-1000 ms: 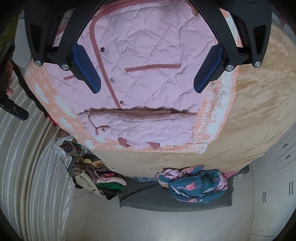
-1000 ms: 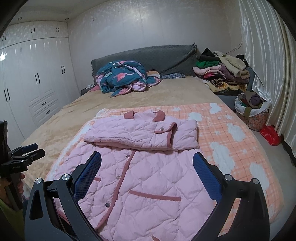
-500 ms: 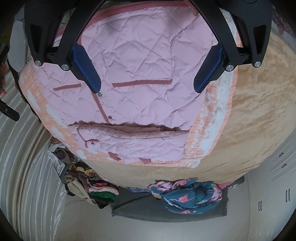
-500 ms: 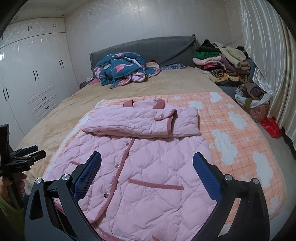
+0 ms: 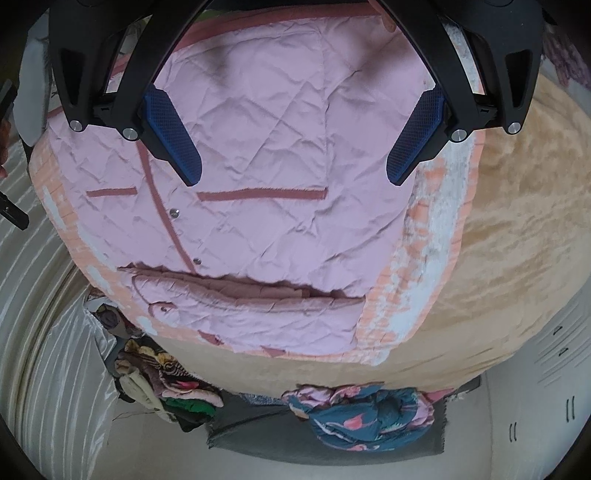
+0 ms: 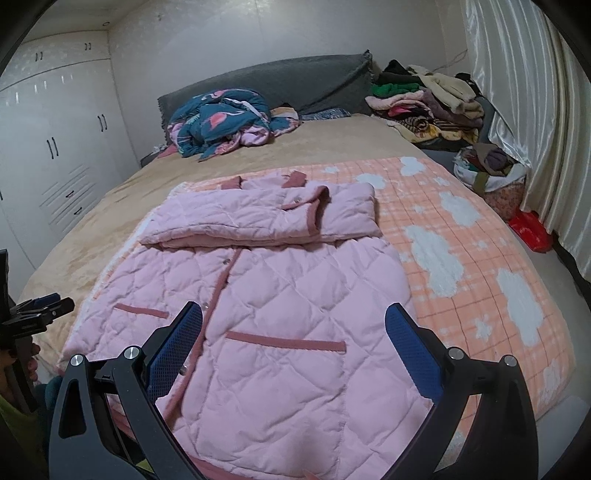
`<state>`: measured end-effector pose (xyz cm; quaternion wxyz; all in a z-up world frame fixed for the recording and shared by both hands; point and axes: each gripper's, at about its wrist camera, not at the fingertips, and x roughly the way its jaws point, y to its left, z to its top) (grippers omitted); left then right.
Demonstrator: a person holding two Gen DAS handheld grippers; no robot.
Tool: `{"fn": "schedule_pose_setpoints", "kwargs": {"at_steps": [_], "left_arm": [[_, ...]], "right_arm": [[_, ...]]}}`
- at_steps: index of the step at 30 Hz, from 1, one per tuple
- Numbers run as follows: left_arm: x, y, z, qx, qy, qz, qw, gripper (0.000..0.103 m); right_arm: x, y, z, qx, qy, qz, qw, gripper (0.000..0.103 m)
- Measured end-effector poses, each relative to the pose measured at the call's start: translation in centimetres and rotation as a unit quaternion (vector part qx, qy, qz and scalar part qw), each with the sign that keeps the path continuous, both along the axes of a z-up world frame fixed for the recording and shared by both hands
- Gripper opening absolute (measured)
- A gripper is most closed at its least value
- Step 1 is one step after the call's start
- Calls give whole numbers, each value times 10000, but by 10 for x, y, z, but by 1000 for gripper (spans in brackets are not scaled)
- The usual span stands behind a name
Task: Fold large clothes
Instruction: 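Lower both tools to the jacket hem and close on it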
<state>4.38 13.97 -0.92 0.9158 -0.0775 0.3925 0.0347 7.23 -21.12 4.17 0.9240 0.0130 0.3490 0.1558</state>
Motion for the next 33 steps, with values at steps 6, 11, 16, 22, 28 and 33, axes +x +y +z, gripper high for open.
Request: {"fn": "schedule_pose_setpoints", "kwargs": {"at_steps": [6, 11, 16, 22, 28, 33], "left_arm": [[-2, 11, -21, -10, 234, 84, 9997, 94], [-7, 30, -42, -191, 503, 236, 9983, 94], [-14, 47, -59, -558, 745, 276, 9953, 94], [-23, 62, -76, -874, 996, 281, 9908, 94], [-30, 67, -86, -1145, 1279, 45, 9851, 94], [-35, 53, -86, -862, 1363, -168, 9868, 89]], "right_arm": [[-1, -9, -16, -109, 138, -115, 9998, 99], [-2, -19, -29, -176, 293, -217, 9992, 99], [-2, -26, -35, -150, 367, -293, 9988, 99], [-3, -32, -40, -198, 466, -336, 9981, 99], [-9, -43, -54, -196, 673, -405, 9967, 99], [-17, -58, -72, -203, 1011, -485, 9935, 99]]}}
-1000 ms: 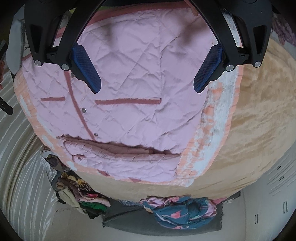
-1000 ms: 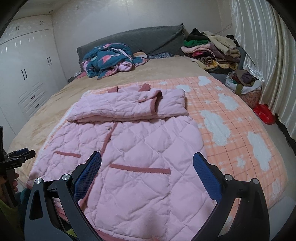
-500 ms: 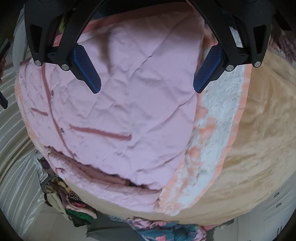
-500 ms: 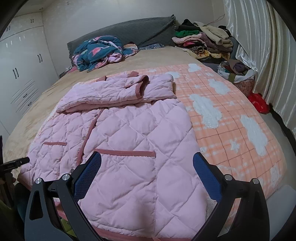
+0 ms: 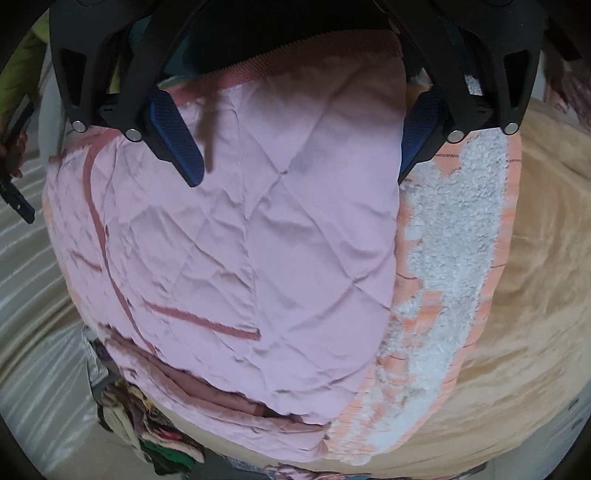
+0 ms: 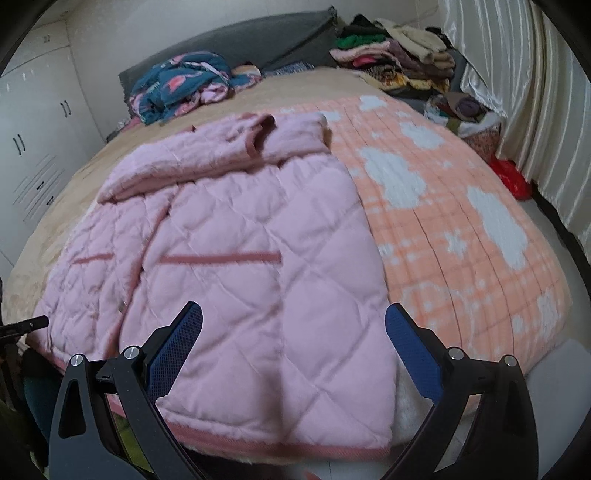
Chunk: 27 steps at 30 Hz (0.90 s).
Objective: Fold large clothes
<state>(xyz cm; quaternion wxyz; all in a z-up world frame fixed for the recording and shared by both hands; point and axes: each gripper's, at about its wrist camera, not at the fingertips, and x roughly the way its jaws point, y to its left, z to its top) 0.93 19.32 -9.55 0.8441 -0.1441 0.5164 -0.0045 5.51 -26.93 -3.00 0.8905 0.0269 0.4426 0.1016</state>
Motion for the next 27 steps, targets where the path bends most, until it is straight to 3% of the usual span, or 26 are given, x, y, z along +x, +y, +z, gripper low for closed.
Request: {"fn": "schedule_pose_setpoints", "kwargs": {"at_steps": [3, 7, 12, 14, 15, 16, 18, 20, 22, 27], "left_arm": [[1, -11, 1, 314, -18, -135, 9994, 81], [3, -20, 1, 458, -58, -222, 9987, 71], [4, -19, 0, 565, -42, -156, 9983, 62], [4, -19, 0, 624, -55, -95, 9980, 51], [4, -18, 1, 662, -86, -42, 9978, 48], [2, -18, 3, 721, -148, 13, 9973, 39], [-1, -20, 9, 745, -276, 50, 9968, 35], [-4, -24, 15, 853, -400, 39, 9955, 24], [-4, -27, 25, 927, -549, 1, 9942, 18], [3, -32, 55, 833, -984, -16, 9917, 14]], "right_arm": [[-5, -12, -15, 30, 313, -60, 9995, 99], [-14, -28, -35, 110, 695, -156, 9974, 99], [-23, -48, -62, 524, 1151, -264, 9916, 99], [-24, -51, -73, 754, 1327, -303, 9878, 98], [-25, -52, -79, 950, 1395, -290, 9852, 95], [-27, -52, -81, 1132, 1436, -231, 9829, 71], [-30, -49, -77, 1248, 1423, -169, 9818, 58], [-32, -43, -65, 1259, 1288, 7, 9836, 28], [-34, -38, -45, 1324, 979, 157, 9862, 18], [-27, -30, 12, 1504, 84, 577, 9869, 15]]}}
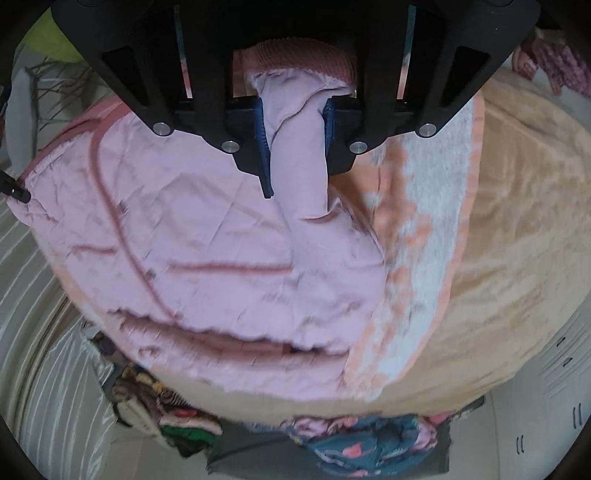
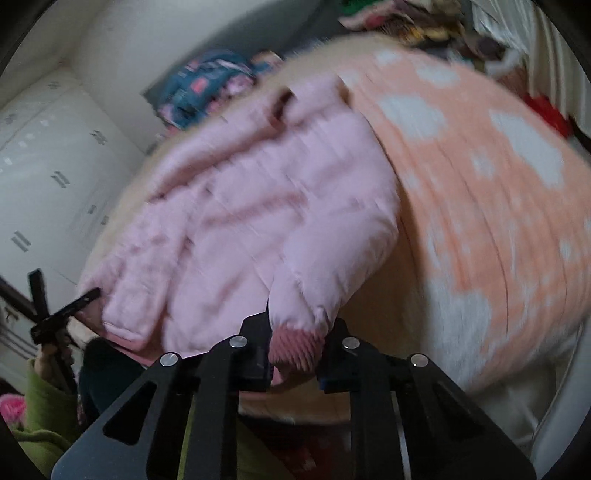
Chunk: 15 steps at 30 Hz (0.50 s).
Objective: Fold large clothes
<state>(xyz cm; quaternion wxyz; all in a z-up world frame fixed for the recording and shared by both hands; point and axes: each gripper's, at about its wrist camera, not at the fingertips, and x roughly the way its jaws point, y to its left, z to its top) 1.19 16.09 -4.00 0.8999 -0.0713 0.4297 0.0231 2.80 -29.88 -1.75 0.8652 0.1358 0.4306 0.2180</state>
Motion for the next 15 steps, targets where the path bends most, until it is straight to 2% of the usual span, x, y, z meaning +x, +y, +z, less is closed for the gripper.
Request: {"fn": "schedule_pose_setpoints", "kwargs": {"at_steps": [3, 8, 15], "left_arm": [[8, -4, 13, -70, -161, 0, 9998, 14], [20, -9, 37, -108, -438, 5, 9990, 14], [40, -8, 62, -158, -720, 20, 9973, 14]], "right_arm": [[9, 2, 26, 118, -438, 5, 9990, 14], [23, 2, 54, 329, -899, 15, 9954, 14], [45, 3, 76, 412, -1162, 119, 9923, 14]]}}
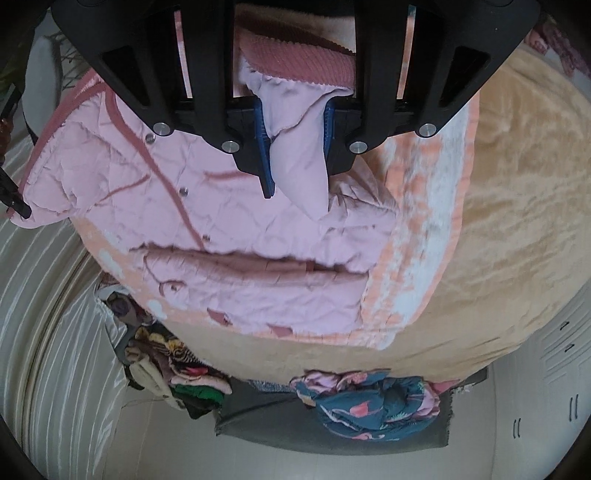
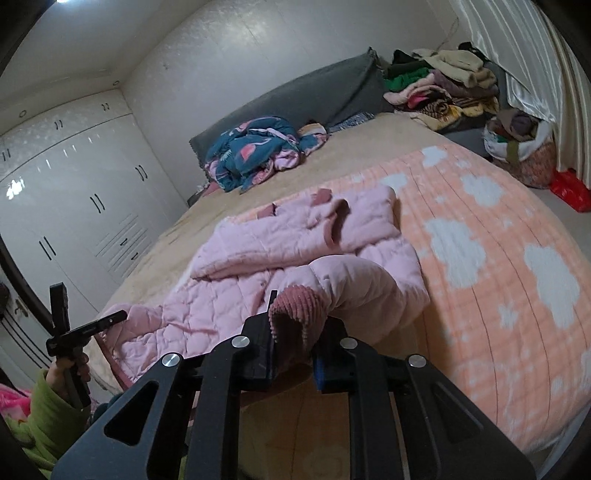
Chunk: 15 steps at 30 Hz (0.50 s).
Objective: Fold large clothes
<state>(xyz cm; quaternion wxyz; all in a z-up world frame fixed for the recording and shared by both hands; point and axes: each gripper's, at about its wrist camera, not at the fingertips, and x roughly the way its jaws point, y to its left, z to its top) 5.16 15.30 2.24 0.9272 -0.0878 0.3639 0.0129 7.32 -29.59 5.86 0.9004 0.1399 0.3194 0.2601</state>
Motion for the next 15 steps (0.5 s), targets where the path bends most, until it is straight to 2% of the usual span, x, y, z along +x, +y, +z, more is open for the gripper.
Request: {"fn": "schedule_pose_setpoints", "kwargs": {"at_steps": [8, 15], "left_arm": [[32, 3, 27, -71, -274, 8, 9996, 15], [59, 8, 40, -110, -412, 61, 9991, 15]], "right_arm": [[36, 8, 18, -68, -156, -53, 9998, 13], [68, 8, 28, -34, -223, -183, 9996, 13]]}}
